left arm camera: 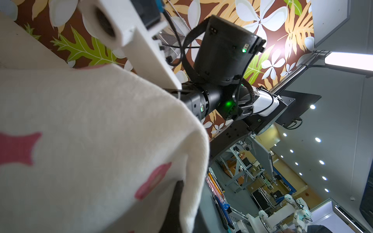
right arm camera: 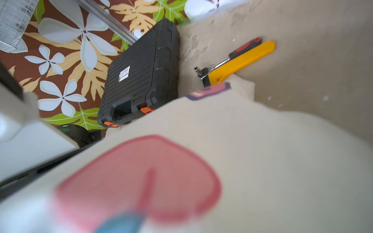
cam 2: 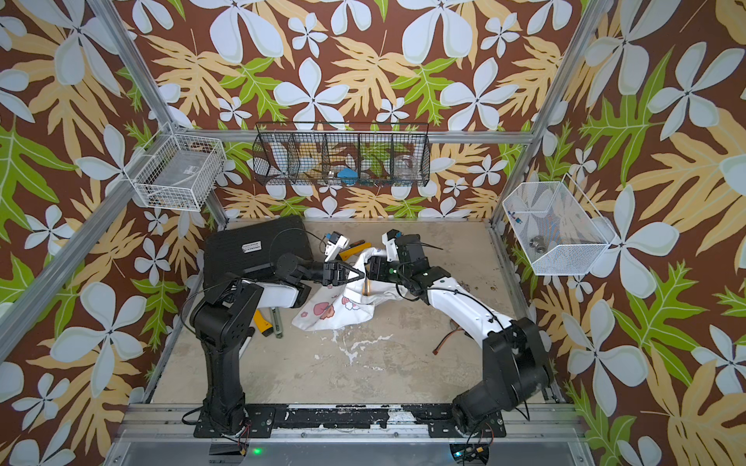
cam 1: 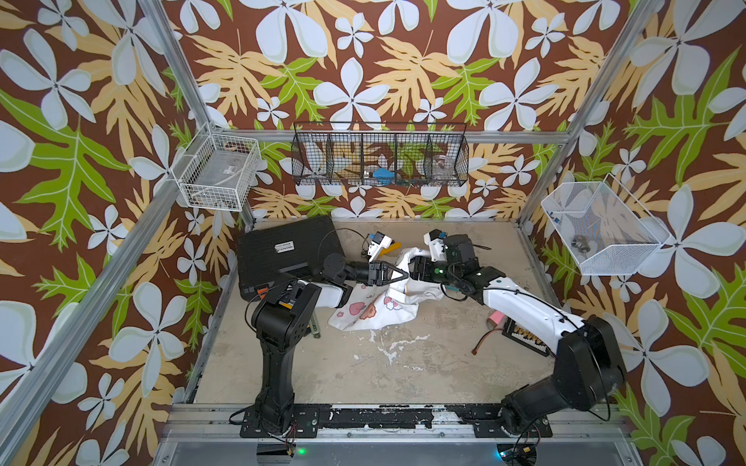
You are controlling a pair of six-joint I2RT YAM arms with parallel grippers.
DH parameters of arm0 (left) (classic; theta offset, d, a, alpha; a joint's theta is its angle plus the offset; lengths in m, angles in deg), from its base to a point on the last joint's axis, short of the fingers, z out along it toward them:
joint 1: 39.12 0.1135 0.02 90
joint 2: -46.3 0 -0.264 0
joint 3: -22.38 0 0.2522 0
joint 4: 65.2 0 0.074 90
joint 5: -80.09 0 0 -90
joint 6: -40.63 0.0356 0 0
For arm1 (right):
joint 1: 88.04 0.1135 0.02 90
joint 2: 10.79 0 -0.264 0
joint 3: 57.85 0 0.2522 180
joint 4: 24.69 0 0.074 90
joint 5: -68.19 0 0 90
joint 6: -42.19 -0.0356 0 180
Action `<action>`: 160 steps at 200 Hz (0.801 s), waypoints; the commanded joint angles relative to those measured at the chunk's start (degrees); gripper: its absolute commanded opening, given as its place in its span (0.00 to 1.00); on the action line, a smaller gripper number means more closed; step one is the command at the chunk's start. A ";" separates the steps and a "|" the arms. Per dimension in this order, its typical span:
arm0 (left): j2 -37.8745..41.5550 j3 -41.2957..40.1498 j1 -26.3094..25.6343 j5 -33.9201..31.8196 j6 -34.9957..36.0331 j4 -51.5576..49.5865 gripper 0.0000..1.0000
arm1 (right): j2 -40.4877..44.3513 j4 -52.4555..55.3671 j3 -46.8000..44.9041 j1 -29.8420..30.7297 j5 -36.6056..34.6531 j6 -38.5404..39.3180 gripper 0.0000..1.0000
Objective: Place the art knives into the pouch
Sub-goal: Place the utility knife in the pouch.
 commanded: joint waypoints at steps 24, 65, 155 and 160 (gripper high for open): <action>12.33 1.97 1.15 -5.33 37.48 -35.63 0.00 | 8.04 10.08 -0.05 -2.00 -14.10 11.08 0.72; 17.88 9.36 2.61 -16.66 56.79 -68.43 0.00 | 9.30 14.04 1.77 -8.59 -16.01 14.35 0.72; 22.52 6.13 8.87 -19.73 50.08 -63.08 0.00 | 6.19 19.44 6.78 -12.64 -17.33 18.44 0.72; 22.83 6.13 9.18 -19.77 50.16 -63.20 0.00 | 5.25 19.73 6.69 -12.62 -18.00 18.77 0.72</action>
